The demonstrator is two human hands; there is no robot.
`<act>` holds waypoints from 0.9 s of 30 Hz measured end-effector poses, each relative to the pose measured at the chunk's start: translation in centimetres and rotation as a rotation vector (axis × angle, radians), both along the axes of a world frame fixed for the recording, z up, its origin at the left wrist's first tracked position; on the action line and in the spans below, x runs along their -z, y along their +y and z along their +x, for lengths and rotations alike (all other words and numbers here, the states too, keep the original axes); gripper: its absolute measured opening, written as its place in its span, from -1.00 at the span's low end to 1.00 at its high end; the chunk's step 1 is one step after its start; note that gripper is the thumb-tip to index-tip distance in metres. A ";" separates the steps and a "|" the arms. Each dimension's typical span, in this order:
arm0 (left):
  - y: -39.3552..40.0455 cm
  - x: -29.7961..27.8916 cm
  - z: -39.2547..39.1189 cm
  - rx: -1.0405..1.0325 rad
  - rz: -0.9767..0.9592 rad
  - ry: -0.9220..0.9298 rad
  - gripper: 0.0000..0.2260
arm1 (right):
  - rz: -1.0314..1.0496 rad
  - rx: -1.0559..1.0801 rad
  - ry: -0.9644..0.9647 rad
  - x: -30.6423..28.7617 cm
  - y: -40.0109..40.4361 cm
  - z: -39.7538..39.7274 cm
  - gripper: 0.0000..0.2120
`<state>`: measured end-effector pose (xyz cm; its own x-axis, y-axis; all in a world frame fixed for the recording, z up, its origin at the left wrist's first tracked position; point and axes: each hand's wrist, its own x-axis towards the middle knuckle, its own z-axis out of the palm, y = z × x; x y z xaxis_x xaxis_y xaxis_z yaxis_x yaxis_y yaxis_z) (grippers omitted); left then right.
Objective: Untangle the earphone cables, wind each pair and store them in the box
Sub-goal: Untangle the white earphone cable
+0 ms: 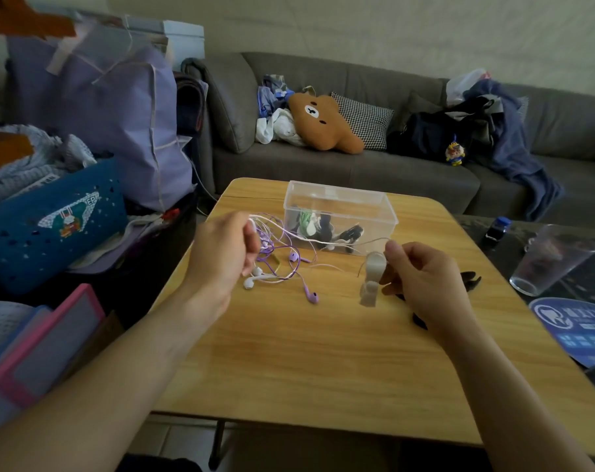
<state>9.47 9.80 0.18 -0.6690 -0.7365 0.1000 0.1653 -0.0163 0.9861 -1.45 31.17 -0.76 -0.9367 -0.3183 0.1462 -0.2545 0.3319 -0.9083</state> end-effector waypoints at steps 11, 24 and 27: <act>2.4 -0.2 0.0 0.231 -0.229 -0.002 -0.64 | -0.165 0.014 0.088 -0.4 -0.4 0.7 -0.93; 4.3 2.4 -0.5 0.298 -0.499 -0.182 -0.74 | -0.126 -0.199 0.054 -0.4 -0.9 1.8 -0.83; 4.9 2.4 -0.6 0.340 -0.462 -0.167 -0.76 | -0.096 -0.203 0.071 -0.2 -1.2 2.0 -0.83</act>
